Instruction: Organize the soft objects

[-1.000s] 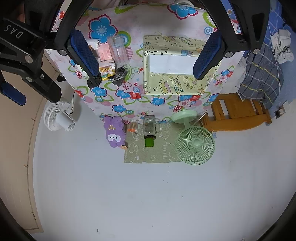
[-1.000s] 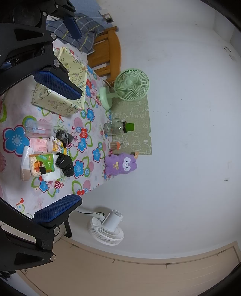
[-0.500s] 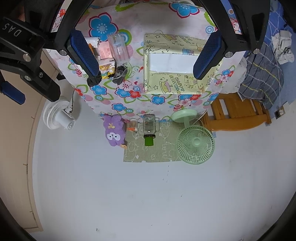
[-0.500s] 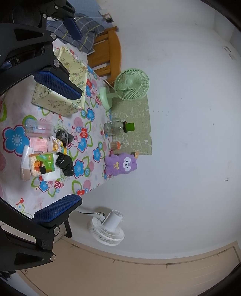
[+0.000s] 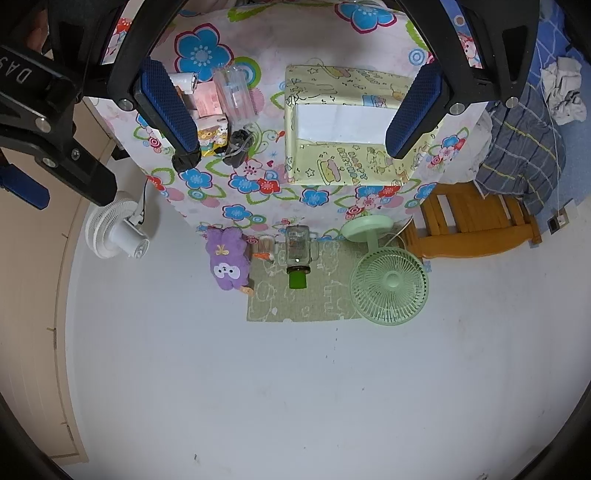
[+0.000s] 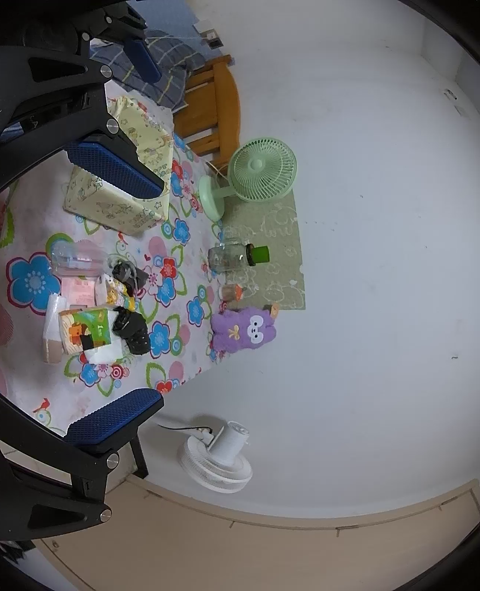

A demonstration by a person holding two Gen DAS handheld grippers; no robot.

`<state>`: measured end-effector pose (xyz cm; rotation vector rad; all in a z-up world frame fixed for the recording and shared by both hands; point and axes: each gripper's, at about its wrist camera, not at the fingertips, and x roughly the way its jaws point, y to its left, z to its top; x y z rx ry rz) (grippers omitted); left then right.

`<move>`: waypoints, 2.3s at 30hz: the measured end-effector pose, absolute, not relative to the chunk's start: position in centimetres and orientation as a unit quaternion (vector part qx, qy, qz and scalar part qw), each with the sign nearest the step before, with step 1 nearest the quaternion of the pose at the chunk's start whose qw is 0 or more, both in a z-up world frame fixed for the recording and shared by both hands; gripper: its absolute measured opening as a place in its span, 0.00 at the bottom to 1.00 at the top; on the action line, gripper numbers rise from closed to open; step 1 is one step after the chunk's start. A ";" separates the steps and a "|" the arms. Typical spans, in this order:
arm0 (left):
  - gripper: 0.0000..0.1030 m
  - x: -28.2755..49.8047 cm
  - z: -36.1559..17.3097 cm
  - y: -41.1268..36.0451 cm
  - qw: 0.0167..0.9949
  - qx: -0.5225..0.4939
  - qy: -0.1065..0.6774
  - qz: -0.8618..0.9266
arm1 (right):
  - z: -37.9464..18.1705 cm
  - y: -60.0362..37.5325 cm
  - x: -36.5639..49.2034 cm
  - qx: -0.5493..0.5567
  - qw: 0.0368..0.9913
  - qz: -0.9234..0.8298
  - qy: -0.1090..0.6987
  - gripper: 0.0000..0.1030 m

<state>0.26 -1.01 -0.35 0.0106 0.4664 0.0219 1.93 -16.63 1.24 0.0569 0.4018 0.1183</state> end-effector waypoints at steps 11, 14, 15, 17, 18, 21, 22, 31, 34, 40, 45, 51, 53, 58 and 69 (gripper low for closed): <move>1.00 0.3 -0.3 -1.0 0.974 0.004 0.228 0.010 | 1.3 -16.8 1.9 0.033 0.977 0.058 0.200 1.00; 1.00 0.3 -0.4 -1.0 0.973 0.002 0.230 0.006 | 1.3 -16.8 1.9 0.032 0.977 0.058 0.201 1.00; 1.00 0.3 -0.4 -1.0 0.973 0.002 0.232 0.005 | 1.3 -16.9 1.9 0.032 0.977 0.058 0.201 1.00; 1.00 0.3 -0.4 -1.0 0.973 0.002 0.233 0.005 | 1.3 -16.9 1.9 0.032 0.977 0.059 0.202 1.00; 1.00 0.3 -0.4 -1.0 0.972 0.002 0.233 0.006 | 1.3 -16.9 1.8 0.032 0.977 0.059 0.202 1.00; 1.00 0.5 -0.3 -1.0 0.973 0.003 0.232 0.009 | 1.2 -16.9 2.0 0.033 0.977 0.059 0.204 1.00; 1.00 0.5 -0.3 -1.1 0.973 0.004 0.230 0.013 | 1.2 -16.9 2.1 0.034 0.976 0.059 0.206 1.00; 1.00 0.9 -0.8 -1.4 0.972 0.004 0.235 0.010 | 0.9 -17.0 2.3 0.035 0.976 0.060 0.209 1.00; 0.99 1.2 -1.2 -1.5 0.969 0.002 0.245 0.003 | 0.5 -17.0 2.5 0.033 0.975 0.058 0.210 0.97; 0.99 1.7 -2.1 -2.5 0.968 0.007 0.251 -0.004 | -0.4 -17.3 3.2 0.031 0.974 0.055 0.218 0.96; 0.96 2.7 -3.1 -3.0 0.963 -0.002 0.269 -0.010 | -1.3 -17.7 3.9 0.028 0.973 0.048 0.224 0.96; 0.91 3.7 -4.5 -4.0 0.962 -0.005 0.274 0.002 | -2.7 -18.2 5.2 0.028 0.969 0.052 0.238 0.96; 0.90 4.2 -5.0 -4.4 0.959 -0.005 0.284 -0.004 | -3.1 -18.3 5.7 0.028 0.968 0.051 0.244 0.96; 0.89 5.4 -6.3 -5.3 0.952 -0.004 0.306 -0.011 | -4.6 -19.0 7.2 0.036 0.963 0.052 0.262 0.92; 0.85 7.4 -9.4 -6.9 0.939 -0.002 0.342 -0.027 | -8.1 -20.1 9.4 0.042 0.950 0.047 0.307 0.88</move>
